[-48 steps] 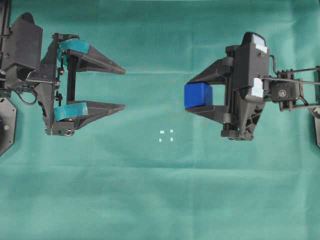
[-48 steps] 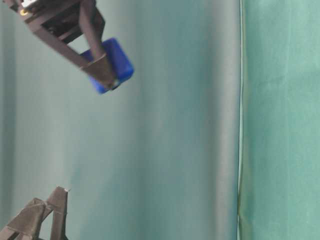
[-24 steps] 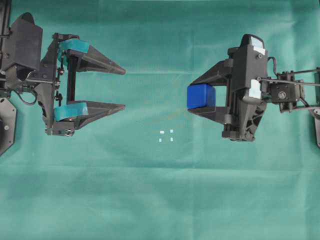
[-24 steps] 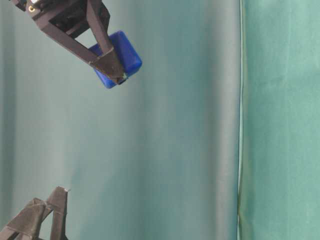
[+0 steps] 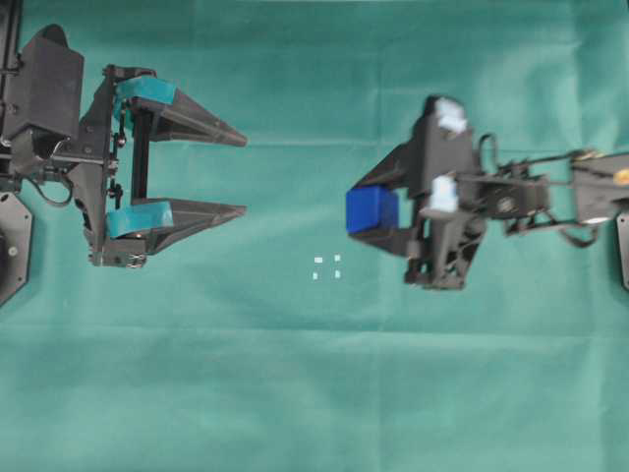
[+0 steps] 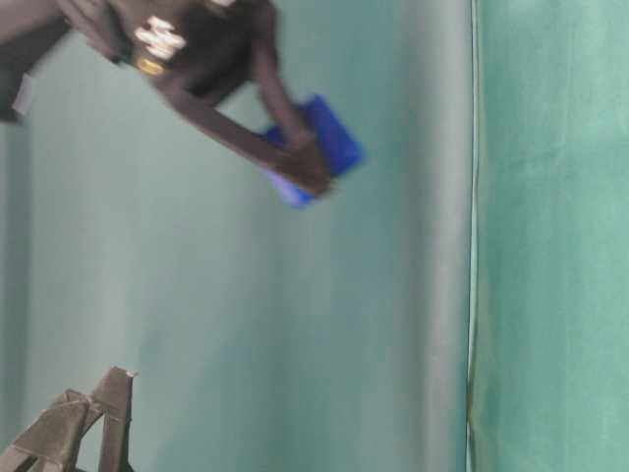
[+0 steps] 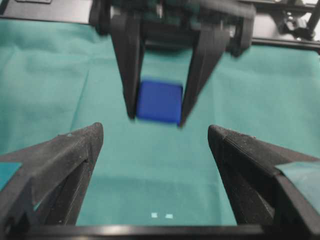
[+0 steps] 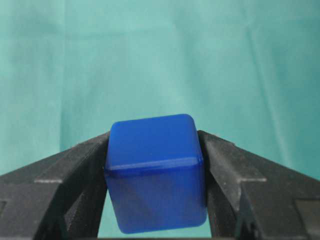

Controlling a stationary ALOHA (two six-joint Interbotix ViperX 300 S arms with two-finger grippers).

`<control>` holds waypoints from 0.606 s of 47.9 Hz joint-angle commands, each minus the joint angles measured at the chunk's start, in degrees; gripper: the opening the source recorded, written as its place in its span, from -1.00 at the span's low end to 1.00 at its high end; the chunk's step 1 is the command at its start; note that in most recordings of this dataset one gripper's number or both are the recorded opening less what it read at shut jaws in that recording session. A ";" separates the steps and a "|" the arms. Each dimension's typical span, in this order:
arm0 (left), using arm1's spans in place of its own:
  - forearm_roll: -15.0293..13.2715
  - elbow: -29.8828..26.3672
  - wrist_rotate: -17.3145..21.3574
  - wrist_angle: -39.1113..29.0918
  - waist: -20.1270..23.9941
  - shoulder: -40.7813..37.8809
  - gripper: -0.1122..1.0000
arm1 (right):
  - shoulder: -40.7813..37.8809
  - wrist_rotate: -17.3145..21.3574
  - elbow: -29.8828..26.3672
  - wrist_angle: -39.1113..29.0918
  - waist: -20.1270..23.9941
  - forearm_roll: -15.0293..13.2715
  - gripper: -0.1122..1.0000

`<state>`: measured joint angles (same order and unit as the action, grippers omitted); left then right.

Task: Handover the blue block to the right arm after grasping it with the left arm, then place it in the designated position.
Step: 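Carry the cube with the right gripper down toward the table center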

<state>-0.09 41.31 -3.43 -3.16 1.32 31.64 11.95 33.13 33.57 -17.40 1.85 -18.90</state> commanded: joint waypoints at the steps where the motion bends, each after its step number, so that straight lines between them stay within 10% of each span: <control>1: 0.09 -1.14 -0.09 0.44 0.09 0.26 0.98 | -1.41 0.18 -0.62 2.02 0.09 0.09 0.19; 29: 0.18 -1.23 -0.09 0.53 0.09 0.26 0.98 | -20.57 3.25 -2.11 17.58 -0.09 0.18 0.19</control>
<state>-0.09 41.31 -3.43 -3.16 1.23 31.64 -8.61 36.30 33.31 -0.97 1.85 -18.90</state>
